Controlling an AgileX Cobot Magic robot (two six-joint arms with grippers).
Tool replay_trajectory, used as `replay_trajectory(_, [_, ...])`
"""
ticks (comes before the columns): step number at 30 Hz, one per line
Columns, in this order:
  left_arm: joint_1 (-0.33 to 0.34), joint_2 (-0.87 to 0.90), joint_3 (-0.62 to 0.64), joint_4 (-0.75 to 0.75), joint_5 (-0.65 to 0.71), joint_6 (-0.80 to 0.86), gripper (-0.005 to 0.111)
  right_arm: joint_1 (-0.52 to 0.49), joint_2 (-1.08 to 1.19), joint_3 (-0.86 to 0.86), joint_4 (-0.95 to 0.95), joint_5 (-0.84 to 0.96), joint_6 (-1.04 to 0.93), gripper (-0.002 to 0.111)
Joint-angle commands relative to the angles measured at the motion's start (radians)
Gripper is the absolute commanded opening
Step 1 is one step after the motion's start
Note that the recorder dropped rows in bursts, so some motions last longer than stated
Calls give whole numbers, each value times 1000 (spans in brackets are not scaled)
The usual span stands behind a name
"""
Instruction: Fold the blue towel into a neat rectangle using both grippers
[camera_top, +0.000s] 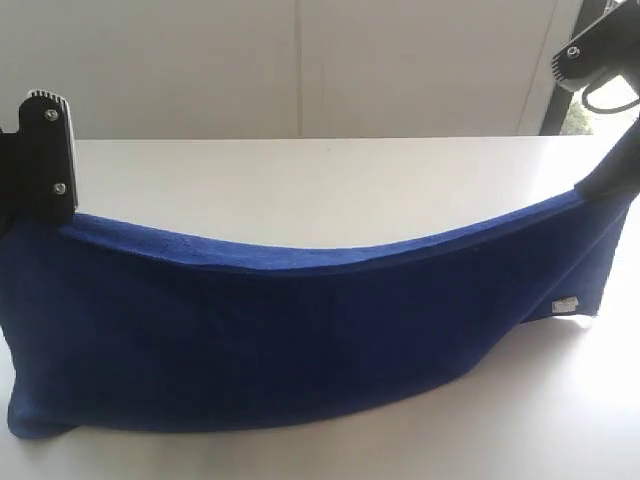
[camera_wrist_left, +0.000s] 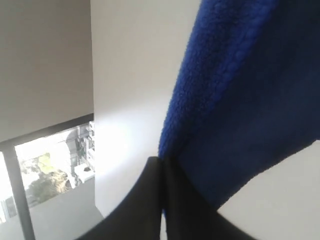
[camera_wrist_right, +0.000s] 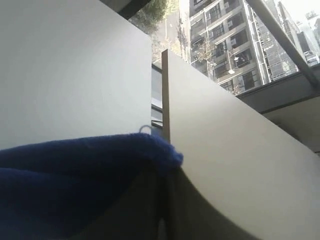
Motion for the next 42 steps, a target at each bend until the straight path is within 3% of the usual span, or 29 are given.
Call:
replay_trajectory(1, [90, 62, 6, 23, -81, -76, 0, -4, 64, 6, -80, -9, 75, 0])
replay_trajectory(14, [252, 290, 6, 11, -364, -130, 0, -155, 294, 4, -270, -245, 426, 0])
replay_trajectory(22, [335, 432, 6, 11, -523, -150, 0, -225, 450, -22, -561, -394, 767, 3])
replay_trajectory(24, [360, 480, 6, 11, -594, -169, 0, -234, 512, -58, -578, -408, 830, 20])
replay_trajectory(25, [371, 506, 6, 11, -606, -184, 0, -234, 543, -86, -578, -401, 839, 39])
replay_trajectory(26, [375, 517, 6, 11, -606, -189, 1, -234, 553, -102, -578, -396, 841, 49])
replay_trajectory(27, [385, 534, 6, 11, -602, -208, 7, -234, 565, -124, -578, -368, 841, 64])
replay_trajectory(28, [385, 538, 6, 11, -592, -212, 12, -234, 565, -130, -578, -342, 841, 72])
replay_trajectory(29, [385, 544, 2, 11, -578, -212, 24, -234, 557, -139, -578, -276, 841, 75])
replay_trajectory(33, [385, 542, -53, 11, -571, -237, 52, -234, 517, -152, -550, -169, 716, 74])
replay_trajectory(35, [385, 542, -110, 11, -535, -279, 57, -235, 493, -152, -427, -226, 594, 69])
replay_trajectory(38, [380, 515, -170, 11, -414, -384, 56, -235, 489, -152, -220, -298, 382, 55])
replay_trajectory(40, [380, 470, -174, -9, -338, -417, 51, -235, 489, -152, -91, -292, 236, 38])
replay_trajectory(42, [380, 431, -174, -97, -275, -415, 31, -235, 480, -152, 0, -289, 131, 22])
